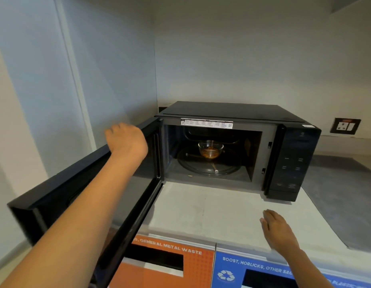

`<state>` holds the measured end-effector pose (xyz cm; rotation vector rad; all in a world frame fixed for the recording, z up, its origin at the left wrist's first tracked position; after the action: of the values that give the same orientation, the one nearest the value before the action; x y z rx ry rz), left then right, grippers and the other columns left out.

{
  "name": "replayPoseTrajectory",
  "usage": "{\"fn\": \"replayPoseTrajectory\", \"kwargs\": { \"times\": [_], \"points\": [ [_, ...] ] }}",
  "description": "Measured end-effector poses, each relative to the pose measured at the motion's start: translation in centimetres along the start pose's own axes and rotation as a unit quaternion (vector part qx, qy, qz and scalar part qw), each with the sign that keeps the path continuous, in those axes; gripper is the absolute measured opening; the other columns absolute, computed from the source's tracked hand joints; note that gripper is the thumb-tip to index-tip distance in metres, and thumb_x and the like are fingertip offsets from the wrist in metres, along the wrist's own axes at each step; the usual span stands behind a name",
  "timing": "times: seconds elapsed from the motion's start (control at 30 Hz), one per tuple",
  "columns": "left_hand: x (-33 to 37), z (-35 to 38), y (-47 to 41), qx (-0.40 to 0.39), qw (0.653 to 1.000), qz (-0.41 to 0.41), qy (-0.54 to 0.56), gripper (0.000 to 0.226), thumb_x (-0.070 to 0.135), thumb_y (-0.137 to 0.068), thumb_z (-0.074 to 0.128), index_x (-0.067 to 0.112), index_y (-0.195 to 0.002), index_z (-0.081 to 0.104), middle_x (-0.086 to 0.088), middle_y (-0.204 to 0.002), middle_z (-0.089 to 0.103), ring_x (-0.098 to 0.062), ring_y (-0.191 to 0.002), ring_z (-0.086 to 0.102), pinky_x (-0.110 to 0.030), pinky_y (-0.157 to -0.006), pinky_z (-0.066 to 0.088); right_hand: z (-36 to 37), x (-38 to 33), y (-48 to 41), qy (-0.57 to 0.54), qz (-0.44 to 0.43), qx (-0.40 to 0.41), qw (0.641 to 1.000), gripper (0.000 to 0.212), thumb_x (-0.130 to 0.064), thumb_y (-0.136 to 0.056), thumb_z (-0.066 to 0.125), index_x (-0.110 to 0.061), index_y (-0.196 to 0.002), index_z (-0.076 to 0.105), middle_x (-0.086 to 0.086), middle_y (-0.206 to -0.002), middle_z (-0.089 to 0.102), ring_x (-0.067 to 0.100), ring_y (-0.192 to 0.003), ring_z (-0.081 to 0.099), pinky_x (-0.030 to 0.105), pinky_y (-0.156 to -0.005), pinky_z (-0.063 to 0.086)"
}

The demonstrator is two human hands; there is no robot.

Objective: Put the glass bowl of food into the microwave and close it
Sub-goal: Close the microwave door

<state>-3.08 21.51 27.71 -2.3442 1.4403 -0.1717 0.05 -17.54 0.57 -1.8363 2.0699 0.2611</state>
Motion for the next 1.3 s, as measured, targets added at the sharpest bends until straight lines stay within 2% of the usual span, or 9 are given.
{"fn": "replayPoseTrajectory", "kwargs": {
  "times": [0.1, 0.2, 0.37, 0.5, 0.63, 0.8, 1.0, 1.1, 1.3],
  "points": [
    [-0.4, 0.2, 1.0, -0.063, 0.998, -0.014, -0.004, 0.03, 0.008, -0.089, 0.049, 0.004, -0.117, 0.057, -0.015, -0.125, 0.055, -0.032, -0.117, 0.05, -0.036, -0.096, 0.041, 0.4, 0.2, -0.1, -0.001, -0.002, -0.005, 1.0, 0.05, -0.034, -0.099, 0.031, -0.011, -0.143, 0.03, 0.006, -0.151, 0.032, 0.023, -0.138, 0.032, 0.034, -0.114, 0.028],
    [-0.1, -0.3, 1.9, -0.074, 0.997, -0.004, 0.001, 0.03, 0.007, -0.09, 0.049, 0.003, -0.119, 0.056, -0.016, -0.125, 0.053, -0.032, -0.116, 0.051, -0.035, -0.094, 0.043, 0.4, 0.3, 0.0, -0.002, -0.009, -0.014, 1.0, 0.051, -0.035, -0.099, 0.03, -0.011, -0.144, 0.027, 0.006, -0.153, 0.029, 0.023, -0.14, 0.03, 0.034, -0.115, 0.027],
    [0.7, -1.8, 2.6, -0.203, 0.979, 0.023, -0.017, 0.057, 0.014, -0.093, 0.041, -0.003, -0.145, 0.024, -0.019, -0.146, 0.031, -0.034, -0.133, 0.035, -0.038, -0.111, 0.034, 0.3, 0.4, 0.0, 0.014, -0.022, -0.014, 1.0, 0.049, -0.034, -0.099, 0.029, -0.012, -0.143, 0.029, 0.005, -0.153, 0.029, 0.022, -0.14, 0.03, 0.033, -0.116, 0.027],
    [2.5, -5.0, 4.7, -0.267, 0.959, 0.099, -0.003, 0.046, 0.008, -0.097, 0.026, 0.0, -0.142, 0.034, -0.014, -0.148, 0.035, -0.031, -0.123, 0.045, -0.034, -0.103, 0.038, -0.1, 0.3, 0.2, 0.019, -0.026, -0.018, 0.999, 0.05, -0.035, -0.099, 0.029, -0.012, -0.144, 0.027, 0.005, -0.153, 0.028, 0.022, -0.14, 0.029, 0.033, -0.115, 0.027],
    [4.1, -6.0, 5.7, -0.303, 0.945, 0.121, 0.013, 0.049, 0.014, -0.099, 0.024, 0.002, -0.146, 0.026, -0.009, -0.157, 0.022, -0.029, -0.142, 0.027, -0.036, -0.113, 0.028, -0.2, 0.4, 0.2, 0.023, -0.029, -0.021, 0.999, 0.051, -0.038, -0.098, 0.029, -0.014, -0.144, 0.027, 0.002, -0.153, 0.028, 0.021, -0.14, 0.03, 0.032, -0.114, 0.028],
    [6.6, -4.9, 6.2, -0.286, 0.94, 0.13, 0.134, 0.071, 0.057, -0.096, 0.011, 0.015, -0.151, 0.001, -0.005, -0.161, -0.004, -0.026, -0.149, -0.003, -0.045, -0.119, 0.004, -0.4, 0.8, 0.0, 0.013, -0.027, -0.013, 0.999, 0.049, -0.037, -0.098, 0.03, -0.016, -0.143, 0.03, 0.001, -0.152, 0.031, 0.02, -0.138, 0.034, 0.031, -0.113, 0.03],
    [10.2, -3.6, 5.7, -0.193, 0.939, 0.228, 0.168, 0.051, 0.036, -0.104, 0.009, 0.02, -0.151, 0.0, -0.011, -0.161, 0.001, -0.026, -0.149, -0.005, -0.044, -0.119, 0.004, -0.4, 1.1, 0.0, -0.014, -0.017, 0.007, 1.0, 0.046, -0.033, -0.099, 0.032, -0.017, -0.142, 0.033, 0.001, -0.15, 0.035, 0.02, -0.135, 0.037, 0.03, -0.112, 0.029],
    [11.6, -2.3, 5.1, -0.167, 0.935, 0.224, 0.218, 0.057, 0.042, -0.101, 0.012, 0.016, -0.152, 0.004, -0.008, -0.161, 0.001, -0.022, -0.149, -0.004, -0.043, -0.121, 0.007, -0.5, 0.9, -0.2, -0.029, -0.009, 0.018, 0.999, 0.045, -0.033, -0.099, 0.033, -0.017, -0.141, 0.035, 0.002, -0.149, 0.037, 0.02, -0.134, 0.039, 0.029, -0.112, 0.03],
    [14.6, -0.8, 4.4, -0.059, 0.926, 0.214, 0.305, 0.064, 0.05, -0.098, 0.023, 0.011, -0.149, 0.02, -0.008, -0.157, 0.018, -0.026, -0.145, 0.02, -0.041, -0.116, 0.024, -0.7, 1.1, -1.0, -0.078, 0.023, -0.008, 0.997, 0.048, -0.035, -0.099, 0.033, -0.017, -0.143, 0.03, 0.002, -0.15, 0.035, 0.022, -0.135, 0.038, 0.032, -0.112, 0.031]
  ]
}}
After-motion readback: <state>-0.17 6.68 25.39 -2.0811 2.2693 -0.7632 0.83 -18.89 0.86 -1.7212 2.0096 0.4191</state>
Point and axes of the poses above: each hand's wrist, its own y-axis away from the middle knuckle, its own z-axis out of the palm, x = y × z, the point moved 3 cm from there along -y, towards the middle knuckle
